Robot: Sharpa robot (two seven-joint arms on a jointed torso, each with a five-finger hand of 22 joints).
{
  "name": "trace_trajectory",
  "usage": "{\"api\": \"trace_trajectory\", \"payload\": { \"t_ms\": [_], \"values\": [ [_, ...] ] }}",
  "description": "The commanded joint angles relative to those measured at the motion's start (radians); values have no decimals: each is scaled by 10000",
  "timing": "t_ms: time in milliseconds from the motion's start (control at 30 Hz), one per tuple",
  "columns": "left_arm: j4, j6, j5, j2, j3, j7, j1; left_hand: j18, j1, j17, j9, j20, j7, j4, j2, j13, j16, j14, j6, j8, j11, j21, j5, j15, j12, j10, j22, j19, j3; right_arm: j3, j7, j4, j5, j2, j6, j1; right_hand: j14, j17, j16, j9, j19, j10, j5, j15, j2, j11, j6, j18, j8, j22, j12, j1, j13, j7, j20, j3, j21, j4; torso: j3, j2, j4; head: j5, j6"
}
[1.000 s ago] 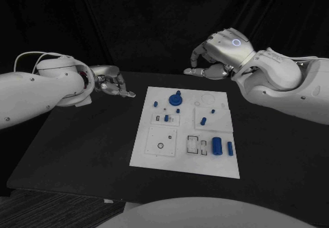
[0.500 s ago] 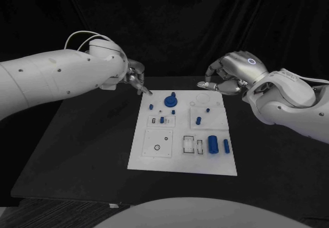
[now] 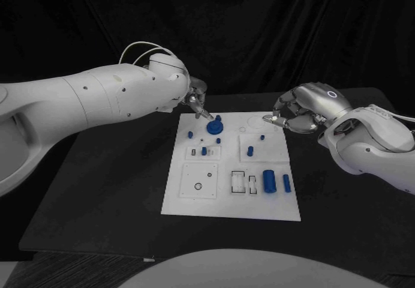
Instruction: Assemble the parts on the task board
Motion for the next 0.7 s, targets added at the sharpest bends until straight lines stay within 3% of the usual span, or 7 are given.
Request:
{"api": "trace_trajectory", "payload": {
  "t_ms": [33, 133, 267, 367, 433, 600, 700],
  "values": [
    [-135, -191, -138, 92, 7, 210, -106, -63, 248, 2679, 247, -103, -21, 11, -55, 2733, 139, 1074, 207, -139, -84, 152, 186, -152, 178, 1112, 2657, 856, 450, 11, -189, -30, 128, 19, 78, -57, 869, 1889, -39, 164, 709, 1076, 267, 82, 160, 35, -94, -247, 125, 2563, -121, 39, 2523, -17, 9, 355, 123, 70, -74, -25, 38, -6, -2],
    [-203, -171, -139, 133, 7, 148, -183, -60, 323, 2679, 357, -114, -52, 0, -79, 2733, 139, 1074, 292, -114, -111, 145, 240, -171, 178, 1112, 2654, 850, 460, 11, -186, -54, 129, 38, 106, -82, 869, 1889, -39, 164, 709, 1076, 267, 82, 160, 35, -94, -247, 125, 2563, -121, 39, 2523, -17, 9, 355, 123, 70, -91, -77, 23, 11, -2],
    [-295, -188, -141, 142, 7, 85, -282, -58, 428, 2679, 450, -130, -59, -19, -67, 2733, 139, 1074, 268, -153, -124, 136, 359, -186, 178, 1112, 2650, 843, 492, 11, -179, -75, 131, 64, 126, -108, 867, 1879, -43, 165, 700, 1076, 274, 84, 163, 37, -100, -242, 120, 2557, -121, 39, 2523, -14, 10, 357, 107, 72, -149, -101, 87, -33, -2],
    [-325, -233, -141, 120, 7, 83, -317, -56, 495, 2679, 506, -136, -51, -28, -46, 2733, 139, 1074, 221, -199, -123, 129, 443, -191, 178, 1112, 2648, 837, 514, 11, -171, -86, 132, 72, 131, -115, 867, 1879, -43, 165, 700, 1076, 274, 84, 163, 37, -100, -242, 120, 2557, -121, 39, 2523, -14, 10, 357, 107, 72, -169, -118, 108, -56, -2],
    [-339, -278, -141, 92, 7, 79, -337, -55, 526, 2679, 534, -138, -49, -35, -31, 2733, 139, 1074, 207, -215, -121, 127, 487, -192, 178, 1112, 2647, 836, 525, 11, -165, -102, 146, 83, 143, -119, 867, 1879, -43, 165, 700, 1076, 274, 84, 163, 37, -100, -242, 120, 2557, -121, 39, 2523, -14, 10, 357, 107, 72, -179, -137, 128, -77, -2],
    [-361, -333, -141, 20, 7, 65, -367, -45, 811, 2679, 787, -140, -29, -146, 47, 2733, 139, 1074, 95, -333, -110, 92, 1009, -185, 178, 1112, 2633, 809, 597, 11, -150, -147, 184, 130, 208, -137, 862, 1856, -53, 170, 693, 1076, 289, 87, 173, 40, -108, -239, 112, 2553, -121, 46, 2523, -12, 13, 365, 96, 71, -181, -139, 129, -54, -2],
    [-383, -345, -141, 11, 7, 69, -386, -42, 858, 2679, 837, -138, -20, -174, 52, 2733, 139, 1074, 56, -355, -104, 80, 1049, -182, 178, 1112, 2628, 799, 604, 11, -141, -168, 193, 163, 236, -151, 861, 1849, -57, 178, 684, 1076, 310, 91, 185, 44, -118, -235, 103, 2548, -121, 66, 2523, -8, 17, 379, 80, 65, -182, -141, 129, -64, -2]
  ]
}}
